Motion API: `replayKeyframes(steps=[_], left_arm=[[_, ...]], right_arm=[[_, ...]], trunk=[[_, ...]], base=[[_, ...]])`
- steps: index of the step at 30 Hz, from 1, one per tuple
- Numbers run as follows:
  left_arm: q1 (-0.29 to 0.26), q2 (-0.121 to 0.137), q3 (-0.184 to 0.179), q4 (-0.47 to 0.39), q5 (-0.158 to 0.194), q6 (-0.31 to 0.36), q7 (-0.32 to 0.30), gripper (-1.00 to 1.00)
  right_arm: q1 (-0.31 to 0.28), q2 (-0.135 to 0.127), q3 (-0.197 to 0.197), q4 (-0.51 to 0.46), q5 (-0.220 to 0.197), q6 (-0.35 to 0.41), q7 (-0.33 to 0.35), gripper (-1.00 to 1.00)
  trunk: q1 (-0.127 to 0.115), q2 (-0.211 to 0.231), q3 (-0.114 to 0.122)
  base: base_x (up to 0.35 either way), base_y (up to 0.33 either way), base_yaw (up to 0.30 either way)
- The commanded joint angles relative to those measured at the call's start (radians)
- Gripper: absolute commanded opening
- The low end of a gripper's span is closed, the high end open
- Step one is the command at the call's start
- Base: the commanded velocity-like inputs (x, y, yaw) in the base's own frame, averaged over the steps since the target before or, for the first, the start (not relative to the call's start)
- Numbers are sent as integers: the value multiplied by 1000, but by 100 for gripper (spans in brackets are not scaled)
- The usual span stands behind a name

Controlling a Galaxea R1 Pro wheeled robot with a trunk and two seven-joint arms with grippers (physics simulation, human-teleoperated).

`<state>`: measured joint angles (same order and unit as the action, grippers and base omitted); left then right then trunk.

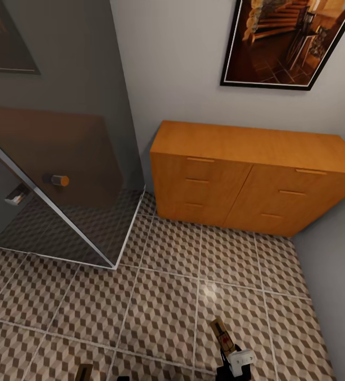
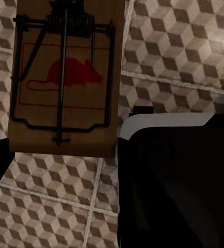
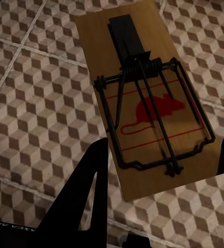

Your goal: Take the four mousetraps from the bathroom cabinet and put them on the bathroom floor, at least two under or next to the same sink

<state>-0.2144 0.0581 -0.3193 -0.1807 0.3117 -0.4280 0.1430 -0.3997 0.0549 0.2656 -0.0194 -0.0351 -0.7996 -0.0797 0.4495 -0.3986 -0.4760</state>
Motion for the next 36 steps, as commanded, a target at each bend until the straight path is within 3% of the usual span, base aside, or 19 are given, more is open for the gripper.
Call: replayKeyframes(steps=[1,11,36], left_arm=[[0,0,-9,0,3,-2,10,-100],[0,-13,-9,14,3,0,9,-100],[0,-15,-9,21,3,0,9,-100]], right_arm=[[-1,0,9,1,-5,-3,-6,-100],[-1,0,9,1,-5,-3,-6,-100],[-1,2,9,3,-5,-2,-6,-100]], trunk=[[1,-1,0],[1,-1,16],[1,-1,55]], base=[[0,0,0],[0,0,0],[0,0,0]])
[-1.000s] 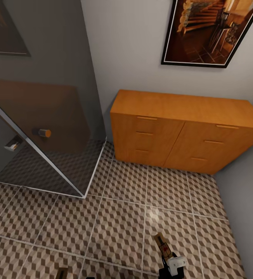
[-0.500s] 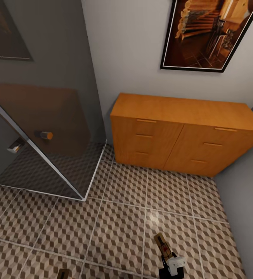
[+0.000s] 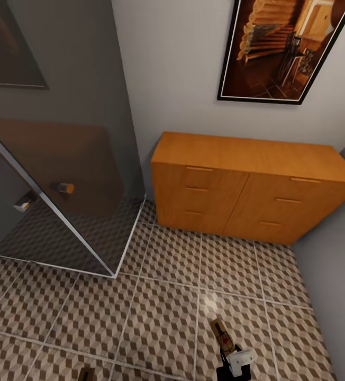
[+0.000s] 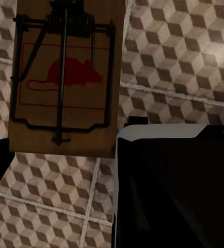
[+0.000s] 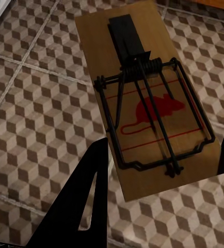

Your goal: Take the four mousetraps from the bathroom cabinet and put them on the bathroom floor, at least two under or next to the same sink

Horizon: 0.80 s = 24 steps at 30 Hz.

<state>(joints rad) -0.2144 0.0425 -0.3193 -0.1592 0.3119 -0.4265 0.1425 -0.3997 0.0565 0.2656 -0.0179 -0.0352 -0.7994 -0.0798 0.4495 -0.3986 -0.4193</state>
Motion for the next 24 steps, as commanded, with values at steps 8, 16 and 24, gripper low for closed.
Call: replayKeyframes(steps=[8,16,24], left_arm=[[0,0,-9,0,3,-1,10,-100],[0,-1,-9,0,3,-1,9,-100],[0,-1,-9,0,3,-1,9,-100]], right_arm=[[-1,0,9,1,-5,-3,-6,-100],[-1,0,9,1,-5,-2,-6,-100],[-1,0,9,1,-5,-2,-6,-100]], trunk=[[1,-1,11],[1,-1,24],[1,-1,37]], base=[[0,0,0],[0,0,0],[0,0,0]])
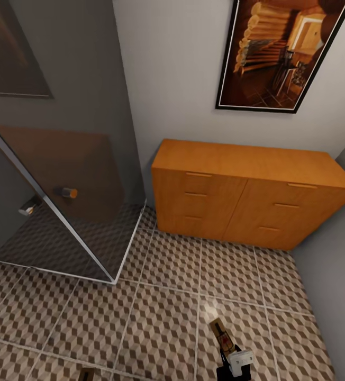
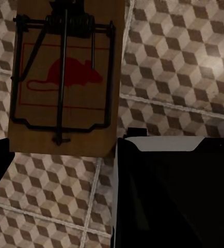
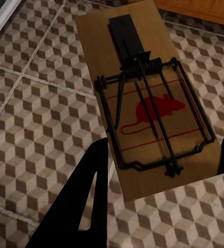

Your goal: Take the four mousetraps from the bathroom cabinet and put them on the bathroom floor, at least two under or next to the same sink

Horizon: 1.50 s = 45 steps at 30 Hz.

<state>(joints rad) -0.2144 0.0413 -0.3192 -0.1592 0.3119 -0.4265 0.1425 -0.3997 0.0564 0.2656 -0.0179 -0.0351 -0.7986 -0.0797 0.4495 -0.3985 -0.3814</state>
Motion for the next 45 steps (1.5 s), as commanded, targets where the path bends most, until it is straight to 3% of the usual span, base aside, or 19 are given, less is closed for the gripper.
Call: replayKeyframes(steps=[1,45], left_arm=[[0,0,-9,0,3,-1,9,-100],[0,0,-9,0,3,-1,9,-100]], right_arm=[[-1,0,9,1,-5,-3,-6,-100],[-1,0,9,1,-5,-4,-6,-100]], trunk=[[1,-2,0],[1,-2,70]], base=[[0,0,0],[0,0,0]])
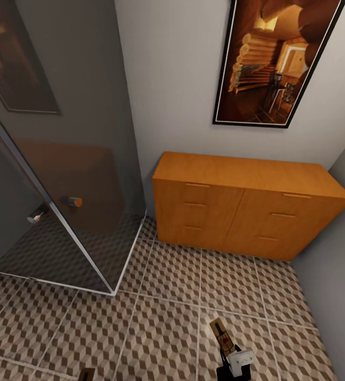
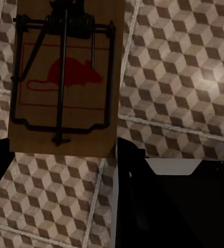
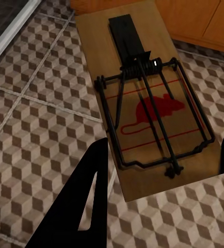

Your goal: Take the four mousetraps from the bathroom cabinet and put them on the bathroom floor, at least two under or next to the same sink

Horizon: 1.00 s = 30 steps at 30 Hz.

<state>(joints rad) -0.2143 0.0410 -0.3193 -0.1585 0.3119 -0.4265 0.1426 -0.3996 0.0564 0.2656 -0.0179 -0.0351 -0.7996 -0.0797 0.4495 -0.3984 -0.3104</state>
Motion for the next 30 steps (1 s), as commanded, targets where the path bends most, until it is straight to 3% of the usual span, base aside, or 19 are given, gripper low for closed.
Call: replayKeyframes(steps=[1,30], left_arm=[[0,0,-9,0,3,-1,9,-100],[0,0,-9,0,3,-1,9,-100]], right_arm=[[-1,0,9,1,-5,-3,-6,-100],[-1,0,9,1,-5,-4,-6,-100]], trunk=[[1,-2,0],[1,-2,46]], base=[[0,0,0],[0,0,0]])
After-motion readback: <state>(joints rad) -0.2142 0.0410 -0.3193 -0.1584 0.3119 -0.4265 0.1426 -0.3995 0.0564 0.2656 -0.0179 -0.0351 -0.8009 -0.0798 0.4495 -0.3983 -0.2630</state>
